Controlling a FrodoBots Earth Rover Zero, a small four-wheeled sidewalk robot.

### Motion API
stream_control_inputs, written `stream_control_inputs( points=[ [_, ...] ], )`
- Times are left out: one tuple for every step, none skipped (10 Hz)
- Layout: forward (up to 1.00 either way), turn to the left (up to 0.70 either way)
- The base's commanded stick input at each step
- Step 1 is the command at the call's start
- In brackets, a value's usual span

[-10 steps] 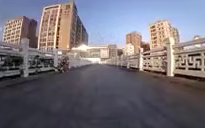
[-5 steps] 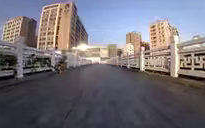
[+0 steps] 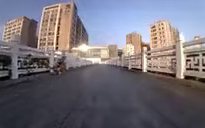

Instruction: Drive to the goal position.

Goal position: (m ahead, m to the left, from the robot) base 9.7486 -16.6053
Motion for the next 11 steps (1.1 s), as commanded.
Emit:
stream_control_inputs(
  points=[
    [0.45, 0.00],
    [0.45, 0.00],
    [0.45, 0.00],
    [0.45, 0.00],
    [0.45, 0.00],
    [0.45, 0.00],
    [0.45, 0.00],
    [0.45, 0.00],
    [0.45, 0.00],
    [0.45, 0.00],
    [0.45, 0.00]
  ],
)
